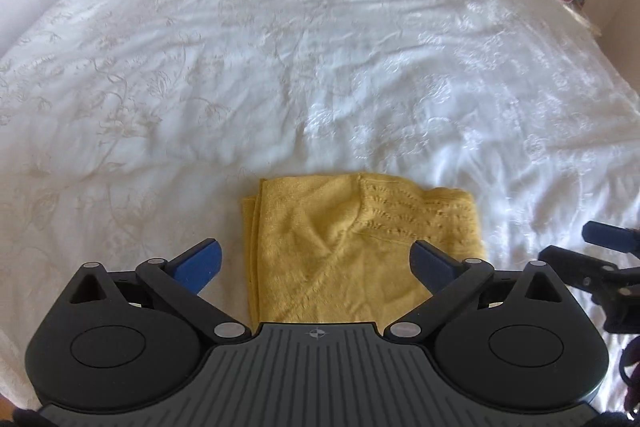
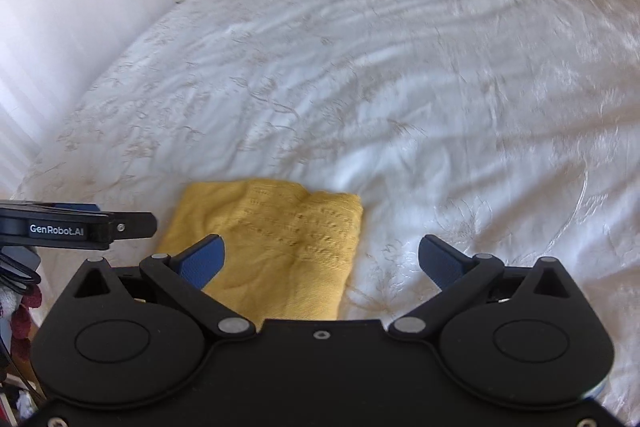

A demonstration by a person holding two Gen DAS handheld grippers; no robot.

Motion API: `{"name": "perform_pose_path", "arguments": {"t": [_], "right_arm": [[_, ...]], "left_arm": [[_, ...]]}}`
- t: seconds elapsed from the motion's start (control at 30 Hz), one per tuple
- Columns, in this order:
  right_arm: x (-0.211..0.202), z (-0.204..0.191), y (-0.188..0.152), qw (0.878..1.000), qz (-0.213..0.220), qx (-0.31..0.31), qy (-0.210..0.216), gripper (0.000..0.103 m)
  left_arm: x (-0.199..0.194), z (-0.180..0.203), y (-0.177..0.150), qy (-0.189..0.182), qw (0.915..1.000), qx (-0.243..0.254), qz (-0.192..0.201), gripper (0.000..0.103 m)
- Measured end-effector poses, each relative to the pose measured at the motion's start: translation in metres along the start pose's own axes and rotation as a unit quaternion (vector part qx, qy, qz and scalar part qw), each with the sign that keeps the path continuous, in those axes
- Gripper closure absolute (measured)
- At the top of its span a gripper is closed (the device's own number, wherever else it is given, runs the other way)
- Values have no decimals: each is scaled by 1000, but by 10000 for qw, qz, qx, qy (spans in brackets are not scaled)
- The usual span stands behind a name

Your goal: Fold small clothes

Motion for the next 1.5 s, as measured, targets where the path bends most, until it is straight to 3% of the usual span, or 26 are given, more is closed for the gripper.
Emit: {"name": "perform_pose_path", "arguments": {"t": [0.17,0.3,0.43,0.57,0.7,0.9,1.07,1.2,1.5], "right_arm": [[-33,-27,-2,9991,371,-112,141,1],[-55,-44,-10,9976,644,-217,-164,1],[-70,-55,-23,9967,634,-88,-502,1],[-83,-65,-37,9949,404,172,-908,1],[-100,-76,-50,9942,323,369,-959,1],[-119,-93,-69,9946,233,503,-874,1],[-131,-103,-81,9935,197,541,-983,1],[-139,-112,-89,9922,248,480,-1125,1],[-147,-123,-101,9916,285,542,-1139,1]], "left_arm": [[-37,-2,-12,122,9992,-210,331,2],[-61,-18,-21,715,9955,-334,531,2],[-80,-33,-34,970,9929,-282,632,2],[-95,-39,-52,622,9961,-332,537,2],[-112,-40,-73,342,9976,-387,457,2],[-128,-35,-98,254,9981,-168,527,2],[-132,-31,-118,16,9992,-234,320,2],[-137,-29,-129,-5,9997,-167,202,9],[-146,-39,-143,34,9997,-187,161,9]]}}
Point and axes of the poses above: each gripper's, at about its wrist camera, not at the fingertips, and x roughly the way its jaws point, z to its right, y to its top, the point moved 8 cm from there along x, roughly the way its jaws point, and after that the axes turned 8 degrees about -x, right-handed, at the moved point
